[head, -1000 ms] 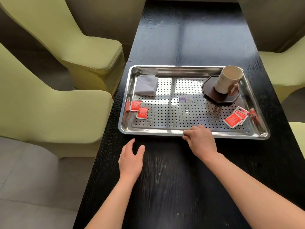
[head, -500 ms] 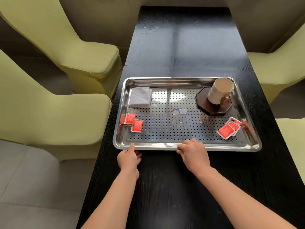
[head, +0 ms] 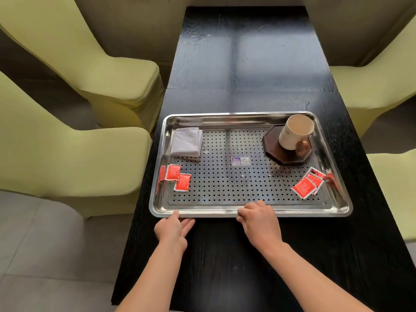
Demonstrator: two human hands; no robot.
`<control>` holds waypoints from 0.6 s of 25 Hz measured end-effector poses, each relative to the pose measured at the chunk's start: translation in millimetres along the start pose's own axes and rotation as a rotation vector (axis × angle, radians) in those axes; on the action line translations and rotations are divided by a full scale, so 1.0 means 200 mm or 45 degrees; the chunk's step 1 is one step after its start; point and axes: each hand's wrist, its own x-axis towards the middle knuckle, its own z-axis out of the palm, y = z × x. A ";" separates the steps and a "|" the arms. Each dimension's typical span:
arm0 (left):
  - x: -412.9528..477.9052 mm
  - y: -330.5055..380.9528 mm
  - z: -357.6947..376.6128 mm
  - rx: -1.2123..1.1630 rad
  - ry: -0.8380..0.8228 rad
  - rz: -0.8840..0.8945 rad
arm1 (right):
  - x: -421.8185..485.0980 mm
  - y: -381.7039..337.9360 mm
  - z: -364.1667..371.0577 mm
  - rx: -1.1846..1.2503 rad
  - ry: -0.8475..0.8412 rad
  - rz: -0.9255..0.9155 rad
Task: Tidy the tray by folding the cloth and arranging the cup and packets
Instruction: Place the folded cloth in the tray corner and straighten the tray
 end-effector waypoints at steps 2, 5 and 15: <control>-0.02 -0.02 -0.04 0.022 0.007 -0.015 | -0.04 0.00 0.00 0.002 -0.015 -0.001; -0.03 -0.04 -0.10 0.039 -0.002 -0.025 | -0.09 -0.02 0.00 0.008 -0.036 -0.001; -0.02 0.02 -0.27 0.178 -0.073 -0.039 | -0.25 -0.17 0.03 0.006 -0.088 0.045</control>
